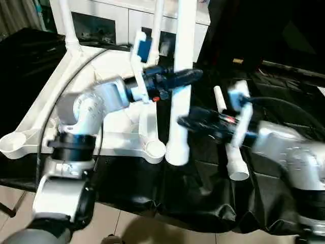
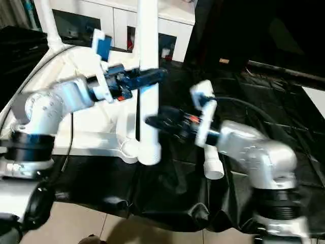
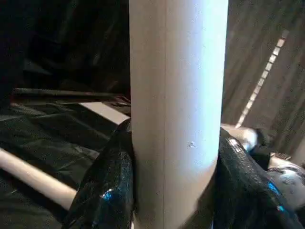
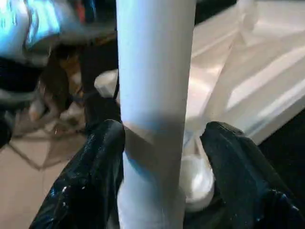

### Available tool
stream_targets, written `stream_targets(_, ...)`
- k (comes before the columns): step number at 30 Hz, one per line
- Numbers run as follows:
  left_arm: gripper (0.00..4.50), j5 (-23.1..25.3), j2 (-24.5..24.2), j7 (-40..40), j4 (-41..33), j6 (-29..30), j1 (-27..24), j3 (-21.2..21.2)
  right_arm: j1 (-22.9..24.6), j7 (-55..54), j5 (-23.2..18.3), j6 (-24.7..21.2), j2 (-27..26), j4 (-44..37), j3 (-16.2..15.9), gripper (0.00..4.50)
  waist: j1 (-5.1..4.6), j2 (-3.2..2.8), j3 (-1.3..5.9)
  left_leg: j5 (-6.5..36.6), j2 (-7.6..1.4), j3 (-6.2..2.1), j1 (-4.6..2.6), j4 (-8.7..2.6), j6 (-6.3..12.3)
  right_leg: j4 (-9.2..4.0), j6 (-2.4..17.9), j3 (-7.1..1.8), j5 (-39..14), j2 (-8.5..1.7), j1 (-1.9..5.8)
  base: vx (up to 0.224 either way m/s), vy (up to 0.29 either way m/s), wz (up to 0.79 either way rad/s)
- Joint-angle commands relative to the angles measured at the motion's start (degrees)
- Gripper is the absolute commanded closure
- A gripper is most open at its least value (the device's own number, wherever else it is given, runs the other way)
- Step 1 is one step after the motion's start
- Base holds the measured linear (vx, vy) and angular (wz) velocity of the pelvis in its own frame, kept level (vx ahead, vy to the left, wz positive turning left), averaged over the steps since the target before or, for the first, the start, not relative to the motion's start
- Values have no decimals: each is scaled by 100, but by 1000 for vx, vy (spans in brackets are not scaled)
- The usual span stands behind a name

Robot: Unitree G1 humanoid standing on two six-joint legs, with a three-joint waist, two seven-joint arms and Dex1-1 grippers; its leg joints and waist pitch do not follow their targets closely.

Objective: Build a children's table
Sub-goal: Pick table leg

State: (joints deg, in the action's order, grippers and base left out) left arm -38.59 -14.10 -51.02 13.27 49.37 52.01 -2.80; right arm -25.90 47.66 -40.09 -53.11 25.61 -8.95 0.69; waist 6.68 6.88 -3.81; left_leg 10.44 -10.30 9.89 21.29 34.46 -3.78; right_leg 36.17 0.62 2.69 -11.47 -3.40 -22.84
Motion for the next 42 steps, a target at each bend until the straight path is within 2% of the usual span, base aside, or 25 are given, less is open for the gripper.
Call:
stream_targets(1, 271, -125, 45, -231, -75, -28, 179, 174, 59, 20, 93, 26, 64, -55, -110, 163, 28, -62, 410, 332, -260, -67, -80, -368, -124, -368, 1037, -259, -332, -477, 348, 0, 0, 0)
stream_targets(6, 271, -58, 12, -639, 51, -100, 275, 338, 3, 221, 37, -15, 95, -87, -365, 163, 40, -58, 411, 369, -256, -61, -83, -364, -121, -381, 1073, -259, -441, -475, 342, 0, 0, 0)
stream_targets(8, 271, -57, 14, -669, 53, -103, 276, 348, 1, 241, 62, -1, 103, -83, -395, 163, 41, -72, 415, 356, -267, -67, -85, -366, -138, -363, 1097, -257, -380, -479, 342, 0, 0, 0)
stream_targets(14, 271, -24, -5, -879, 31, -102, 260, 463, -15, 350, 127, 61, 147, 38, -528, 163, 46, -57, 420, 326, -264, -62, -82, -358, -116, -348, 1156, -258, -246, -477, 349, 0, 0, 0)
stream_targets(16, 271, -23, -2, -930, 47, -113, 267, 480, -7, 379, 116, 60, 146, 48, -544, 190, 46, -55, 418, 334, -261, -61, -76, -358, -108, -352, 1164, -259, -267, -479, 355, 0, 0, 0)
stream_targets(18, 271, -22, 10, -968, 63, -128, 274, 489, 4, 389, 104, 73, 135, 49, -570, 197, 49, -71, 418, 368, -265, -64, -81, -359, -115, -353, 1158, -257, -305, -479, 350, 0, 0, 0)
stream_targets(21, 271, -42, 37, -1007, 80, -137, 280, 474, 12, 405, 98, 90, 95, 50, -591, 239, 50, -61, 419, 390, -263, -62, -82, -358, -124, -360, 1142, -257, -355, -478, 352, 0, 0, 0)
stream_targets(24, 271, -47, 66, -1004, 98, -154, 295, 464, 36, 422, 85, 110, 34, 48, -639, 257, 59, -64, 416, 445, -267, -63, -86, -363, -138, -370, 1133, -255, -438, -481, 342, 0, 0, 0)
stream_targets(34, 271, -62, 70, -1056, 107, -148, 289, 415, 84, 424, 105, 209, -44, 104, -658, 262, 94, -71, 412, 542, -268, -67, -89, -372, -192, -387, 1066, -253, -617, -480, 327, 0, 0, 0)
stream_targets(35, 271, -53, 58, -1079, 109, -150, 288, 418, 76, 392, 134, 257, -57, 133, -657, 206, 98, -73, 416, 531, -269, -68, -88, -371, -198, -380, 1061, -252, -597, -478, 327, 0, 0, 0)
stream_targets(42, 271, -21, -15, -1234, 93, -150, 280, 504, 51, 424, 113, 234, -32, 132, -674, 147, 137, -75, 415, 549, -267, -64, -95, -374, -211, -384, 1044, -254, -609, -479, 323, 0, 0, 0)
